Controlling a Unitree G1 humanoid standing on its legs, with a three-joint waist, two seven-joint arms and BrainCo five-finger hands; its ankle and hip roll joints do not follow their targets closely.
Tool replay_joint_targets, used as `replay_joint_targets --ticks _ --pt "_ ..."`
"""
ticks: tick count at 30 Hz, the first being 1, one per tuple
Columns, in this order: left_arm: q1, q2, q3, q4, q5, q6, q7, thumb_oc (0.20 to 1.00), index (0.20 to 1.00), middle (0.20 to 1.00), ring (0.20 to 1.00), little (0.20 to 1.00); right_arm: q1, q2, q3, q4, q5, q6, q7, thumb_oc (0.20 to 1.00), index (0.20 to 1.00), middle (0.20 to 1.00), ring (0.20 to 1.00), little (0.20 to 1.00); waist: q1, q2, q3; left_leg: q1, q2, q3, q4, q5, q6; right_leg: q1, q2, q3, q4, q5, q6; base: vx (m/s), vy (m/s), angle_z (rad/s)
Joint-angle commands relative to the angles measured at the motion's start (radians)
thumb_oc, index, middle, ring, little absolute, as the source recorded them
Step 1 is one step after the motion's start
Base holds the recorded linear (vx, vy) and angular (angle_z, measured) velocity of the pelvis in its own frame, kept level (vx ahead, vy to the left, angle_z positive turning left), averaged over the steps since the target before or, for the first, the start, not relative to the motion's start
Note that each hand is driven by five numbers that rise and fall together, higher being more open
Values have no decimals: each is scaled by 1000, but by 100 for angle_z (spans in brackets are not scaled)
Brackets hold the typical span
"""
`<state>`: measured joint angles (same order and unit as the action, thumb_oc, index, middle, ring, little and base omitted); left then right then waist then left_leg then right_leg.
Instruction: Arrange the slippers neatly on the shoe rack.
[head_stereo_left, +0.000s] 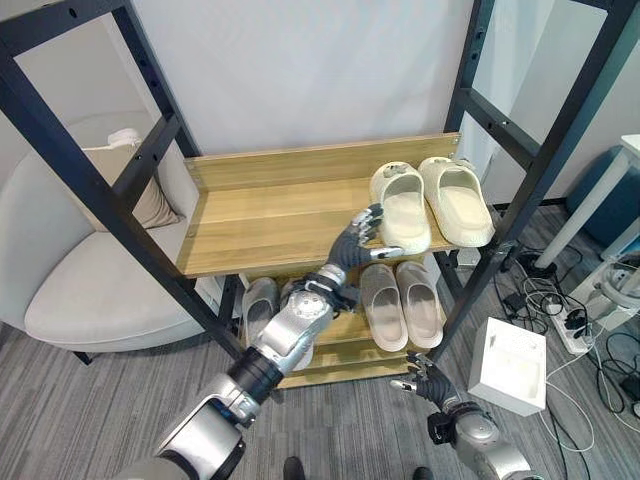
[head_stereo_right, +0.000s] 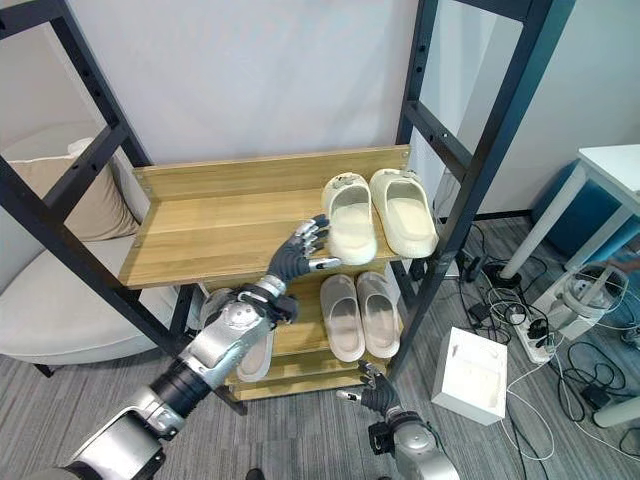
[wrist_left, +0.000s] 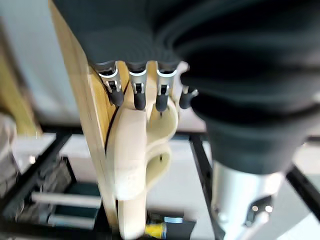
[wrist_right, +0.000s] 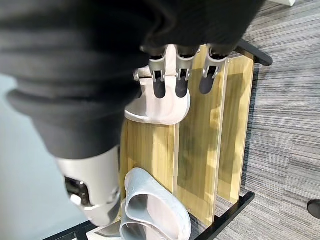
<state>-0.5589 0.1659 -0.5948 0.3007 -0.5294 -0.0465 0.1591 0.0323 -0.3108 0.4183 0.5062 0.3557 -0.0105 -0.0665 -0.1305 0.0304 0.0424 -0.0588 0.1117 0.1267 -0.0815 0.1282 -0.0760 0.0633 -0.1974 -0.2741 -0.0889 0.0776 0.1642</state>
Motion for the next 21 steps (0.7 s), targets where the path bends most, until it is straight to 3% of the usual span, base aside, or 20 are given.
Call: replay_joint_targets --ticks 1,9,14,17,21 --pt "-142 -59 -20 128 -57 -26 -13 1000 1000 1000 1000 1000 -53 32 -9 -5 20 -22 -10 1000 1000 1000 1000 1000 -3 -12 37 100 -74 -18 -6 -218 63 19 74 -50 2 -143 -42 0 0 0" --pt "-184 -71 7 128 -39 -53 36 1000 1000 1000 1000 1000 -5 38 -18 -15 18 -43 -10 1000 1000 1000 1000 1000 -11 -14 33 98 -74 -16 -6 -216 63 20 74 -55 2 -143 -40 0 0 0" --pt "-197 -22 97 85 91 -102 176 1000 1000 1000 1000 1000 -12 61 -23 -20 39 -79 -34 1000 1000 1000 1000 1000 3 -26 33 97 -73 -24 -6 -212 63 25 75 -66 2 -145 -44 -6 -2 0" --pt "-203 87 128 -151 319 -165 233 1000 1000 1000 1000 1000 5 55 -23 -37 35 -129 -34 1000 1000 1000 1000 1000 11 -34 36 96 -71 -26 -6 -210 60 23 77 -68 2 -149 -43 0 0 0" --pt "-164 161 121 -415 322 -240 137 1000 1000 1000 1000 1000 47 33 -46 -41 21 -141 -9 1000 1000 1000 1000 1000 17 -38 30 97 -70 -24 -6 -212 59 24 75 -70 2 -147 -37 -7 26 4"
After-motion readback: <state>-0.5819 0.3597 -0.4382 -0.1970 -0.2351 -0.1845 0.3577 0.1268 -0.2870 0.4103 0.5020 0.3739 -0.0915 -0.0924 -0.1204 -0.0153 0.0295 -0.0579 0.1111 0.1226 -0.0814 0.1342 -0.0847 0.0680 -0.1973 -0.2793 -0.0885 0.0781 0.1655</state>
